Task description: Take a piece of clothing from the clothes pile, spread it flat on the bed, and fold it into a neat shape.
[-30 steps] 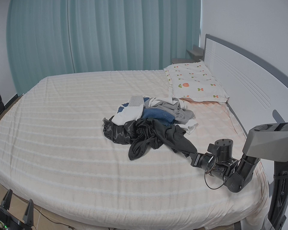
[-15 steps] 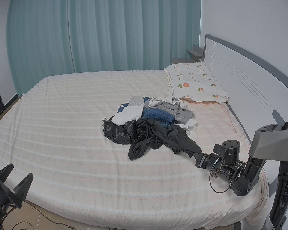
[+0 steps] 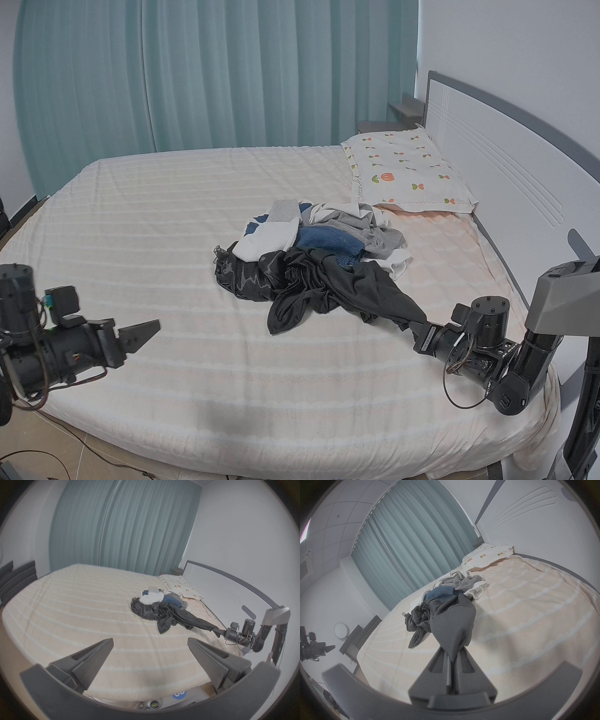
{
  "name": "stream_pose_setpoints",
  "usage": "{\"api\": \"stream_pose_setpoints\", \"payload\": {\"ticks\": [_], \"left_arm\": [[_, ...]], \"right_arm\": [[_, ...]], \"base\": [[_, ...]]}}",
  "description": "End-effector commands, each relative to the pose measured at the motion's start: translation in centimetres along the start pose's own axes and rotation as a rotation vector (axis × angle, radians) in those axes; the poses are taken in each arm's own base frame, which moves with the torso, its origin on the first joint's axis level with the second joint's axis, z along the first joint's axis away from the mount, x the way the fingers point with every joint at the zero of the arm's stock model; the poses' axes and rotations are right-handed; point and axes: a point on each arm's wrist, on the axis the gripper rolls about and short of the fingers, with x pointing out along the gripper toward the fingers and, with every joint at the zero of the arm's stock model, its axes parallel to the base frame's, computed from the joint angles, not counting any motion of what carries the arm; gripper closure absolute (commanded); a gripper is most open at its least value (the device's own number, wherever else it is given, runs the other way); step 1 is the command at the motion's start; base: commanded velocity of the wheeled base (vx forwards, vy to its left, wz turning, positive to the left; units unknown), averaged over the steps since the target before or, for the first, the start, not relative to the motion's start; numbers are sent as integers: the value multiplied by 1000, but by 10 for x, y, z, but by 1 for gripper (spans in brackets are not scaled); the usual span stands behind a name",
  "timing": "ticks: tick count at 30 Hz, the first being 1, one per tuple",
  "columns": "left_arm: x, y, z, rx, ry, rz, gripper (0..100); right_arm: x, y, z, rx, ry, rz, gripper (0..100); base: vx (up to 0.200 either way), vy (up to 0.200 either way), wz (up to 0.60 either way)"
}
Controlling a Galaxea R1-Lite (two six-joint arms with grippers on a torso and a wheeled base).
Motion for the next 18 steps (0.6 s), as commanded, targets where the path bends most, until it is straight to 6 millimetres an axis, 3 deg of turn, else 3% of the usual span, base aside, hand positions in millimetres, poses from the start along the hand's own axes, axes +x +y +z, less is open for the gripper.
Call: {"api": "stream_pose_setpoints", "payload": {"ticks": [1,2,7,18], "left_arm": [[217,-44,-61,-197,309,-37,0],[237,-50,-69,-190,317,-40,0],[282,-65,-81,-191,288,-15,0],[330,-92,-88,-249,273,-50,0]], "right_arm": [[-13,1,3,12,-26,-2,100],[-13,1,4,14,-28,-2,100],[-17,3,9,47,-46,9,100],[-18,4,10,63,-50,11,100]], "base": [[0,0,0],[0,0,0],[0,0,0],[0,0,0]]}}
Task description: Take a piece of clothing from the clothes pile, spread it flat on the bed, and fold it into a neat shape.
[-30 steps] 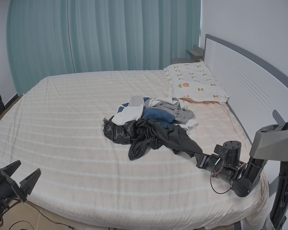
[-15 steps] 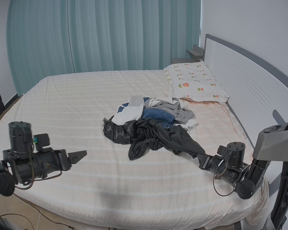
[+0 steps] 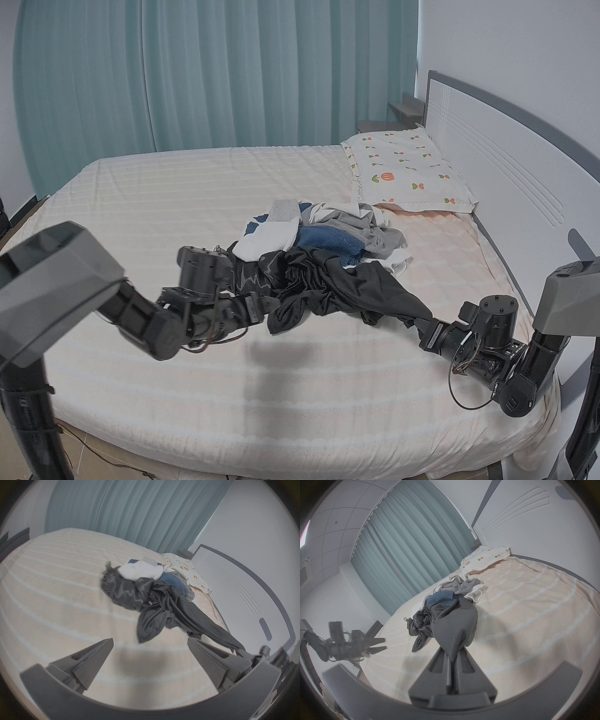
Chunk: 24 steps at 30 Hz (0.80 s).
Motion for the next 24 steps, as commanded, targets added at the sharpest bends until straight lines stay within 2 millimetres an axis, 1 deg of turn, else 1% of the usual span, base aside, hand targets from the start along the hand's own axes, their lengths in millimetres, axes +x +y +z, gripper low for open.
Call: {"api": "stream_pose_setpoints", "payload": {"ticks": [1,5,10,12,16,18,21,24], "left_arm": [[112,-17,-58,-52,72,-10,0],[123,-19,-63,-65,69,-13,0],[135,-19,-60,-87,23,6,0],[137,-21,-58,-100,0,13,0],[136,-23,-53,-107,-16,14,0],[131,-25,-48,-110,-27,8,0],[115,-36,-27,-152,-71,-23,0],[100,-43,-10,-174,-104,-47,0]], "right_arm": [[-6,3,5,20,-20,10,100],[-6,3,4,22,-18,7,100],[-6,3,4,20,-19,9,100],[-6,3,4,20,-19,9,100],[-6,5,4,18,-17,15,100],[-6,5,4,18,-18,16,100],[-6,5,4,20,-18,16,100],[-6,5,4,20,-18,16,100]], "base": [[0,0,0],[0,0,0],[0,0,0],[0,0,0],[0,0,0],[0,0,0],[0,0,0],[0,0,0]]}}
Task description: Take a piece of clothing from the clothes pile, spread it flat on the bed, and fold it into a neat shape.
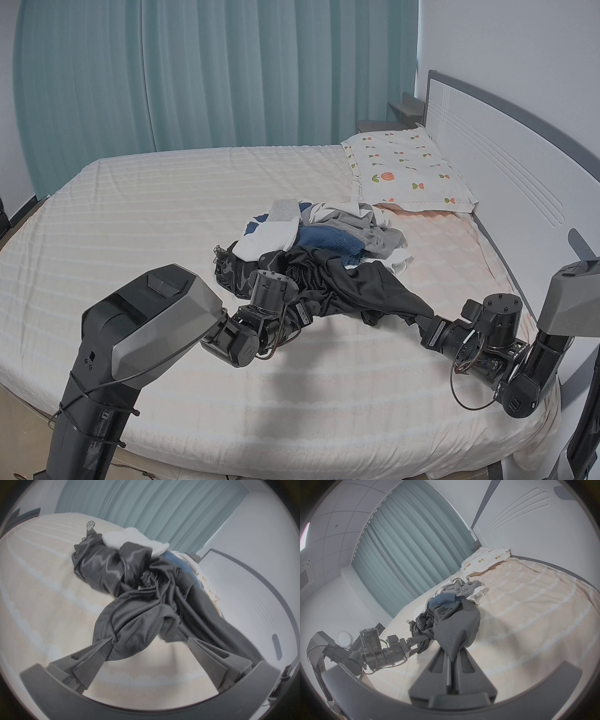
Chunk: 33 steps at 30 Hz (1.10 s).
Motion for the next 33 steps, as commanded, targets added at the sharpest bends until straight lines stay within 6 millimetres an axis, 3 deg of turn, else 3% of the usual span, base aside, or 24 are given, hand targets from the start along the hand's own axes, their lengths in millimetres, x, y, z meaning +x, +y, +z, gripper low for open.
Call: {"api": "stream_pose_setpoints", "payload": {"ticks": [1,4,11,18,29,30,33], "left_arm": [[-23,-18,28,-26,-58,-48,0],[-30,-19,39,-22,-78,-47,0],[-27,-10,33,33,-23,12,0],[-3,12,7,116,14,91,0],[10,9,5,121,-27,110,0],[10,9,5,121,-27,110,100],[13,9,5,118,-34,114,100]], "right_arm": [[0,1,1,1,-4,3,100],[0,1,1,1,-4,3,100],[-1,0,1,1,-3,1,100],[0,0,0,1,-1,-1,100],[1,2,0,0,-1,10,100],[1,2,0,0,-1,10,100],[1,2,-1,-1,3,11,100]], "base": [[0,0,0],[0,0,0],[0,0,0],[0,0,0],[0,0,0],[0,0,0],[0,0,0]]}}
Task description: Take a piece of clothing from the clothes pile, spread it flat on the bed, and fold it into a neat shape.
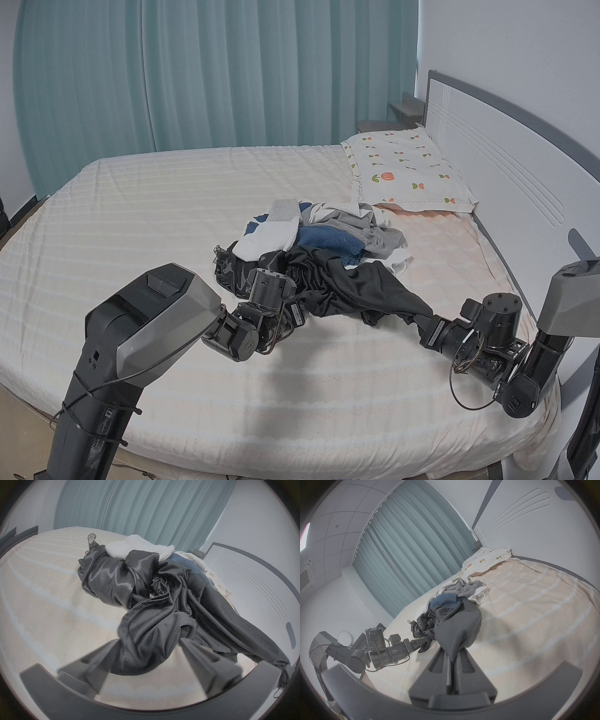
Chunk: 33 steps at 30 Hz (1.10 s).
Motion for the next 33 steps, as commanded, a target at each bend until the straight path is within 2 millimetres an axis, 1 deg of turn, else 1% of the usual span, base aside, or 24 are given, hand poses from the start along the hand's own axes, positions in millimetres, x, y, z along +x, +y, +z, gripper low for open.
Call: {"api": "stream_pose_setpoints", "payload": {"ticks": [1,6,7,8,9,10,11,12,13,14,17,21,23,24,25,26,28,30,31,32,33], "left_arm": [[3,0,0,-2,-5,2,100],[0,4,1,-12,7,18,100],[-7,5,6,-27,6,22,100],[-8,5,7,-28,6,22,100],[-23,6,18,-63,0,20,100],[-27,5,20,-71,1,15,100],[-43,2,29,-94,-7,1,100],[-43,2,29,-94,-7,1,100],[-62,-1,39,-112,-20,-19,100],[-72,-2,46,-124,-31,-30,100],[-110,-7,69,-198,-65,-84,100],[-163,-12,99,-310,-104,-208,100],[-188,-12,108,-342,-119,-254,100],[-198,-12,111,-346,-129,-268,100],[-198,-12,111,-346,-129,-268,100],[-211,-6,110,-349,-140,-271,100],[-219,0,103,-348,-140,-271,100],[-223,8,94,-348,-142,-267,100],[-223,10,93,-347,-143,-265,100],[-226,19,84,-349,-148,-262,100],[-226,20,82,-349,-147,-261,100]], "right_arm": [[0,0,-1,0,3,3,100],[0,0,0,7,4,10,100],[0,1,1,21,-7,18,100],[0,2,1,23,-8,20,100],[-1,3,3,31,-30,36,100],[-1,3,4,32,-35,39,100],[-1,5,6,34,-57,56,100],[-1,5,6,34,-57,56,100],[-2,8,12,35,-87,78,100],[-4,12,17,36,-105,92,100],[-14,27,40,33,-170,183,100],[-31,51,80,31,-288,305,100],[-41,62,99,27,-324,350,100],[-46,67,107,25,-338,370,100],[-46,67,107,25,-338,370,100],[-56,75,117,19,-347,408,100],[-64,78,119,9,-328,444,100],[-62,75,110,5,-275,440,100],[-62,74,108,5,-267,436,100],[-59,68,93,5,-202,411,100],[-57,66,89,5,-187,403,100]], "base": [[0,0,0],[0,0,0],[0,0,0],[0,0,0],[0,0,0],[0,0,0],[0,0,0],[0,0,0],[0,0,0],[0,0,0],[0,0,0],[0,0,0],[0,0,0],[0,0,0],[0,0,0],[0,0,0],[0,0,0],[0,0,0],[0,0,0],[0,0,0],[0,0,0]]}}
